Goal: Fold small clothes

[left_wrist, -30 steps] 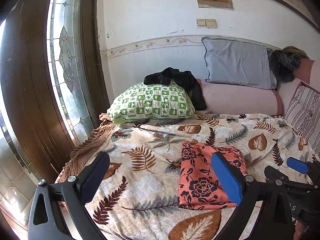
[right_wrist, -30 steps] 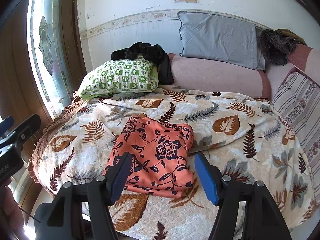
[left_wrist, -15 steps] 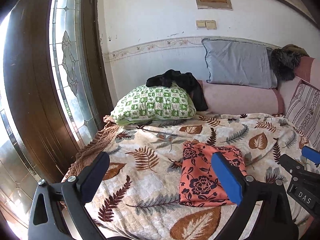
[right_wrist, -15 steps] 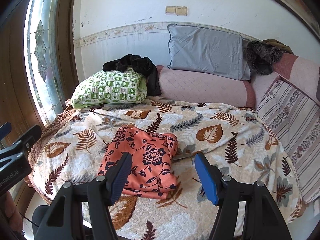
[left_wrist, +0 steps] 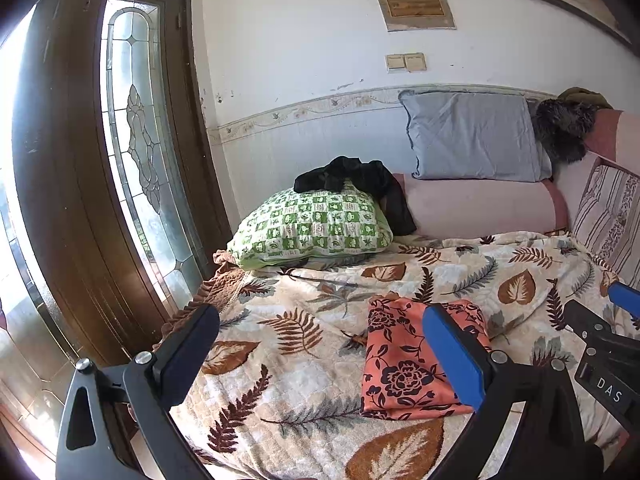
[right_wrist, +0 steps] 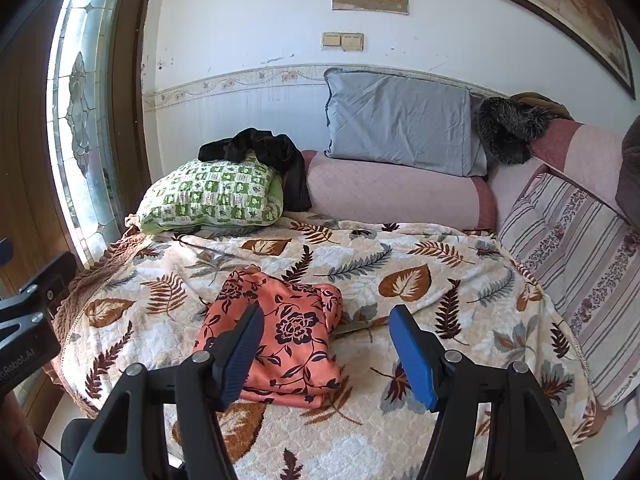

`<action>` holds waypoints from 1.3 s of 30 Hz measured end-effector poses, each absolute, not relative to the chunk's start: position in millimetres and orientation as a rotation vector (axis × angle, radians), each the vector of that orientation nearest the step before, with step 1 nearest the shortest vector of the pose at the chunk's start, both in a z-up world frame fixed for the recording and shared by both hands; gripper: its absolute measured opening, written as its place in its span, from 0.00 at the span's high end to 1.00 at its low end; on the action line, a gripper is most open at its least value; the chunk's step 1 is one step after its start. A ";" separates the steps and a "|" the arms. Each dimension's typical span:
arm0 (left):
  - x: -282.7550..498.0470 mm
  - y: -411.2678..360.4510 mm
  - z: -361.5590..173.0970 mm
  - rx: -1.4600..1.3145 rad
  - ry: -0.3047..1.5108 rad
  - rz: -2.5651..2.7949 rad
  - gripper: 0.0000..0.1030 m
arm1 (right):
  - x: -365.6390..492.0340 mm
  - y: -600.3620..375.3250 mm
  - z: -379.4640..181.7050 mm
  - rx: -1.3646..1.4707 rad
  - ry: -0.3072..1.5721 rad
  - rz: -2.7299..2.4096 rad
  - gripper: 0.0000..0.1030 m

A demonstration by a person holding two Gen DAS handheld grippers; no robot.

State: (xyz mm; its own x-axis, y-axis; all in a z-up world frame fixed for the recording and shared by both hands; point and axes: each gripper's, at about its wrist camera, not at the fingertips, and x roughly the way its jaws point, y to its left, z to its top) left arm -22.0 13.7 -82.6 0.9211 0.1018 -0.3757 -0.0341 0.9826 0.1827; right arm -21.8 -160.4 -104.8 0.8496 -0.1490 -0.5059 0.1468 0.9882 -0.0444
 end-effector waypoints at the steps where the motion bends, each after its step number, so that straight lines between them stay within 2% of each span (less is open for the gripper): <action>1: -22.0 13.6 -82.7 0.173 0.395 0.070 0.02 | -22.0 -160.5 -104.8 -0.006 0.531 -0.159 0.33; 39: -25.7 30.0 -76.6 0.141 0.404 0.024 0.02 | -35.2 -148.6 -89.6 -0.039 0.463 -0.212 0.33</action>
